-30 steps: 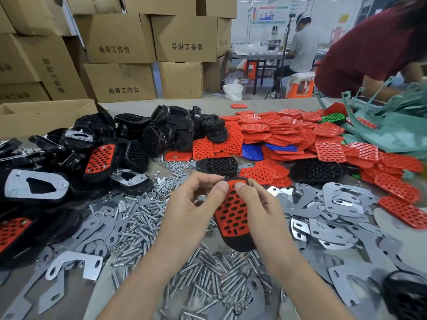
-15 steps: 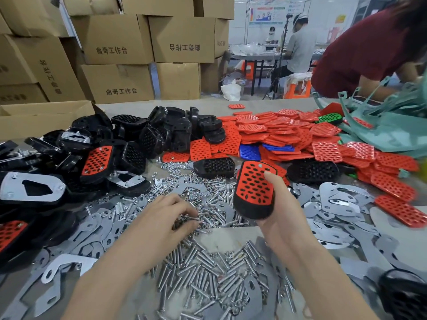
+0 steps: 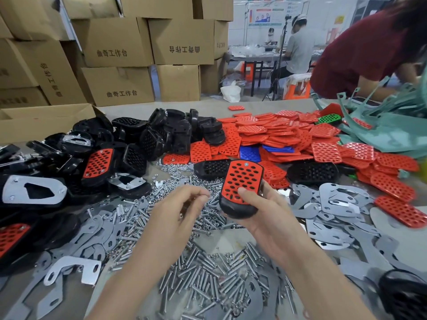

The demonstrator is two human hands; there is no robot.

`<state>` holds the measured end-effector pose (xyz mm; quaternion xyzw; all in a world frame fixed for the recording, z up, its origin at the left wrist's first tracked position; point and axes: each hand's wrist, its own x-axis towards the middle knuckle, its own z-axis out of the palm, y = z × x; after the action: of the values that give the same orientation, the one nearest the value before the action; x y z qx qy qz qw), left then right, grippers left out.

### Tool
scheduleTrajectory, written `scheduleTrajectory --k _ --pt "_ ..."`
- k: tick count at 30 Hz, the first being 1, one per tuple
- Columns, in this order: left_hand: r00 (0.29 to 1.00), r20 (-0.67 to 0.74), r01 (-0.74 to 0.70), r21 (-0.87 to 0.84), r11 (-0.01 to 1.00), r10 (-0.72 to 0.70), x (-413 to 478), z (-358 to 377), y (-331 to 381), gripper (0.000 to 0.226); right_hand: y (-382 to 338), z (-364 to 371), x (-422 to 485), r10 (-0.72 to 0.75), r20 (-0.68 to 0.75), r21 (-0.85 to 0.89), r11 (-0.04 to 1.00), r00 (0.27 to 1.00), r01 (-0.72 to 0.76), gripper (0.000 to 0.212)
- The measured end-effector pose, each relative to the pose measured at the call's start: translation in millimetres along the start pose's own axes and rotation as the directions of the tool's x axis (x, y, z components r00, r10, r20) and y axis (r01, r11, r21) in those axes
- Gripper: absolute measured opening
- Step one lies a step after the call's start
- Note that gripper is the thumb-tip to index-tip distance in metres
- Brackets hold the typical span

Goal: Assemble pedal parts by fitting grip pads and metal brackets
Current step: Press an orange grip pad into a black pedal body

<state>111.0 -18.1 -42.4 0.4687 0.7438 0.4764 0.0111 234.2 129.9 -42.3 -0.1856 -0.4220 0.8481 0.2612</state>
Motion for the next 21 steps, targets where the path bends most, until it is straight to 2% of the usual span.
scheduleTrajectory --k 3,8,12,16,21 --pt "1.0 -0.01 -0.02 -0.031 0.999 0.019 -1 9 5 0.019 3 0 0 -0.02 0.066 -0.068 0.997 0.998 0.025 0.035" --pt "0.998 -0.055 0.022 -0.079 0.997 -0.027 -2 13 2 0.015 9 -4 4 -0.062 0.128 -0.159 0.984 0.99 0.082 0.046" --pt "0.993 -0.113 -0.027 -0.054 0.998 0.02 -2 12 4 0.017 14 -4 6 -0.096 0.15 -0.228 0.965 0.984 0.129 0.052" --pt "0.993 -0.101 -0.053 0.004 0.999 0.053 -2 11 4 0.012 20 -4 7 -0.122 0.135 -0.332 0.93 0.983 0.161 0.05" --pt "0.994 -0.072 -0.08 0.079 0.994 0.086 -3 10 9 0.02 21 -5 7 -0.185 0.114 -0.478 0.851 0.976 0.217 0.046"
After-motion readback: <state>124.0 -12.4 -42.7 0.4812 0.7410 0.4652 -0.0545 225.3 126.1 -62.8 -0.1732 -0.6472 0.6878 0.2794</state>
